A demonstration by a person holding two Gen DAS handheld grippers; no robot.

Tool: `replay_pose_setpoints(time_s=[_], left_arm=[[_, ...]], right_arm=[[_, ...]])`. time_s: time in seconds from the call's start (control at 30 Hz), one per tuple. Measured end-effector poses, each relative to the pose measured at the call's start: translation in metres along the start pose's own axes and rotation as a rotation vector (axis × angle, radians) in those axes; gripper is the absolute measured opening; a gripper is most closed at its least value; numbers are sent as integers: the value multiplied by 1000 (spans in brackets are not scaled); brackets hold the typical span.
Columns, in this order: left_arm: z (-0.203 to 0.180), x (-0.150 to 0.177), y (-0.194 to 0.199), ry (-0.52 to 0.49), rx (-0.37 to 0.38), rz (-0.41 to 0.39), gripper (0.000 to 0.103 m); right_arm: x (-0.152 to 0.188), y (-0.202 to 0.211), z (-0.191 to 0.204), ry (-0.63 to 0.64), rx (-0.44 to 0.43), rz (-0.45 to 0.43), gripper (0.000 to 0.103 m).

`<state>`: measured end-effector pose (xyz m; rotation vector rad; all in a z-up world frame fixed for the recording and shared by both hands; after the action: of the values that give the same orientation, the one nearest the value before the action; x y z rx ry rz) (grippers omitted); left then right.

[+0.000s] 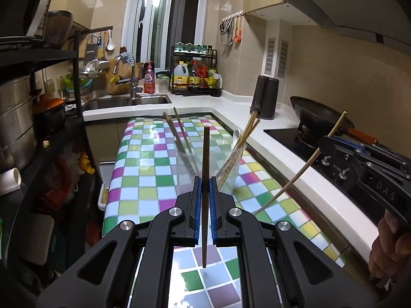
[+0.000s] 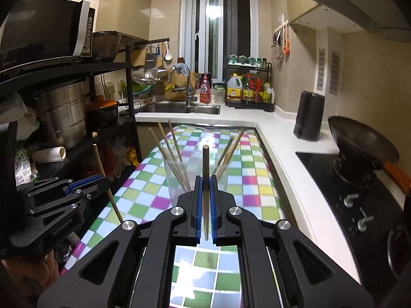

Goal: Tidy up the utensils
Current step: 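Lift both chopsticks and carry them above the clear container, then open the left tool to drop its chopstick while the right tool drops its own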

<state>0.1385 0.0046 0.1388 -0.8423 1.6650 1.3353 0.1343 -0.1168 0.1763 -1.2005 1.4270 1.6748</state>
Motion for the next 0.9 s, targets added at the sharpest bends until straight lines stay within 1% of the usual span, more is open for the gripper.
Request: replay_pose_setpoints(time_s=[0.07, 0.13, 0.2, 0.3, 0.37, 0.43, 0.5, 0.57, 0.63, 0.77, 0.9], left_arm=[[1, -22, -3, 8, 26, 1, 6], [1, -44, -3, 18, 47, -19, 6], [2, -73, -3, 23, 71, -50, 6], [-3, -111, -5, 20, 84, -102, 6], [-3, -135, -10, 13, 84, -148, 6], [-4, -152, -19, 15, 85, -181, 6], [-4, -164, -34, 20, 85, -190, 6], [-1, -165, -57, 23, 69, -174, 6], [0, -157, -83, 25, 70, -133, 6], [2, -121, -135, 7, 63, -23, 6], [6, -87, -167, 4, 70, 59, 6]], right_arm=[[-21, -3, -2, -3, -22, -5, 6], [-42, -6, -3, -7, -42, -12, 6], [-64, -8, -3, -2, -60, -29, 6], [-100, -10, -2, -4, -92, -68, 6], [-120, -12, 0, 4, -98, -97, 6], [-133, -18, 1, 15, -93, -118, 6], [-140, -31, 1, 19, -95, -116, 6], [-139, -48, -1, 22, -88, -98, 6], [-133, -66, -2, 27, -88, -71, 6], [-108, -106, -9, 8, -88, 18, 6], [-82, -139, -11, 2, -92, 93, 6]])
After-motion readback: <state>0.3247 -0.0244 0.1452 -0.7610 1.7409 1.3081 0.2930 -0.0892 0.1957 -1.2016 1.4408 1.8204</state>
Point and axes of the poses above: each gripper's, at about its wrist camera, not at the fingertips, and y roughly against the way its jaws point, z to its left, x to its underside, the point moved 9 cm from there along -y, roughly the way its jaws point, and after that the axes turned 2 degrees about -z, right-handed, at the moved point
